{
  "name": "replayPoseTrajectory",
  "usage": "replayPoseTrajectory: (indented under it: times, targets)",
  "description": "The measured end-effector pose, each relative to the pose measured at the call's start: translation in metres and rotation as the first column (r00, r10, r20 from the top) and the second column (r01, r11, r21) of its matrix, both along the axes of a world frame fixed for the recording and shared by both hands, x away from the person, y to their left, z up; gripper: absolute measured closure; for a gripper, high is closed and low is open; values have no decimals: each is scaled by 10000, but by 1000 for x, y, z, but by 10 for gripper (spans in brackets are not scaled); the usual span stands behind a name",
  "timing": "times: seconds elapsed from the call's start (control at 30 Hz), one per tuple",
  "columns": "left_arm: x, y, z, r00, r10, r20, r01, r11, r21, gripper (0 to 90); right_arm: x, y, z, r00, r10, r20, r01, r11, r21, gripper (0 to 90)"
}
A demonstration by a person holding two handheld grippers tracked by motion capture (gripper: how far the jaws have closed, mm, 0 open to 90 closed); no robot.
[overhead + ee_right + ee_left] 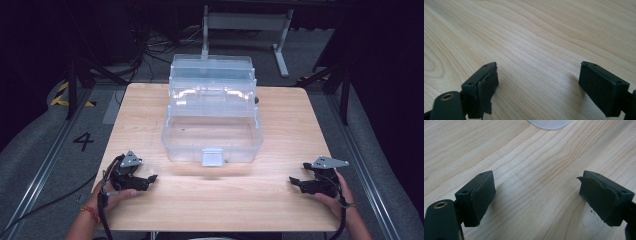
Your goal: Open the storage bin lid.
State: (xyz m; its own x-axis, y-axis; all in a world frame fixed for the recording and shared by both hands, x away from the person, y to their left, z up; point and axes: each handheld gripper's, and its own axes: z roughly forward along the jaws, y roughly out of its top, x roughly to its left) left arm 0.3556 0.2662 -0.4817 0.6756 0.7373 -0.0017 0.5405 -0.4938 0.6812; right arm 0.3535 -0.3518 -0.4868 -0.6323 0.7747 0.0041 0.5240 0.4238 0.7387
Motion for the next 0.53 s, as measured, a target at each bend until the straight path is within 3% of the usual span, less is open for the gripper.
replayPoseTrajectory:
  times: [0.53]
  targets:
    - [2,0,1,9999,-98,38,97,9998,153,131,-1,1,0,9999,-145,-13,145,9999,-23,153]
